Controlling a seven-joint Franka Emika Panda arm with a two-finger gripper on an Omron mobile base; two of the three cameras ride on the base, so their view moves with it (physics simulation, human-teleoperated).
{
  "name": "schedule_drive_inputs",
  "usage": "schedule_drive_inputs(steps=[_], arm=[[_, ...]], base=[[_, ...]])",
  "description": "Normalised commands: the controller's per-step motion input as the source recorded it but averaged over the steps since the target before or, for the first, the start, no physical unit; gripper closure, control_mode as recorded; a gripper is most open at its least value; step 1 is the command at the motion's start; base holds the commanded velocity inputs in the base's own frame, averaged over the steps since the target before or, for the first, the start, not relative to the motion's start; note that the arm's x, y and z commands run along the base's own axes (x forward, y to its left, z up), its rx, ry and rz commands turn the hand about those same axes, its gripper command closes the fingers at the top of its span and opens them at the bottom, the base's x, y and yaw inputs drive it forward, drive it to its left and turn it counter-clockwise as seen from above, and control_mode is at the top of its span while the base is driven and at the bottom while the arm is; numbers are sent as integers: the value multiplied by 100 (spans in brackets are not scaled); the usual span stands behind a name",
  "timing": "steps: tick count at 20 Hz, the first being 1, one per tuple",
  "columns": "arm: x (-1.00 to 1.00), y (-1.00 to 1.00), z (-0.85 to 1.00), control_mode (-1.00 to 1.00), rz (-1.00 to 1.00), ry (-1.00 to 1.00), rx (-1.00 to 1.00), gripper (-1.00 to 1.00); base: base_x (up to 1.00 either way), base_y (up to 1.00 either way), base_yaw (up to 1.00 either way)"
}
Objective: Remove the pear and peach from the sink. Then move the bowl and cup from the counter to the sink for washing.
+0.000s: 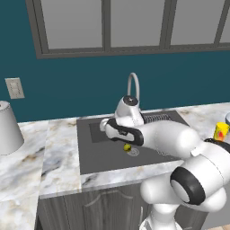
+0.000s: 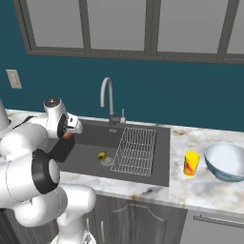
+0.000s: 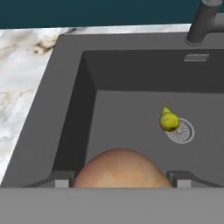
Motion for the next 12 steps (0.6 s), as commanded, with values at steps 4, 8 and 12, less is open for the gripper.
schedule_drive_inputs(steps=[4, 8, 12], arm=[[-20, 16, 31, -100, 5, 0, 0, 100], [-19, 17, 30, -100, 7, 0, 0, 100], [-20, 21, 24, -100, 7, 0, 0, 100]], base=[[0, 0, 0], [0, 0, 0], [0, 0, 0]])
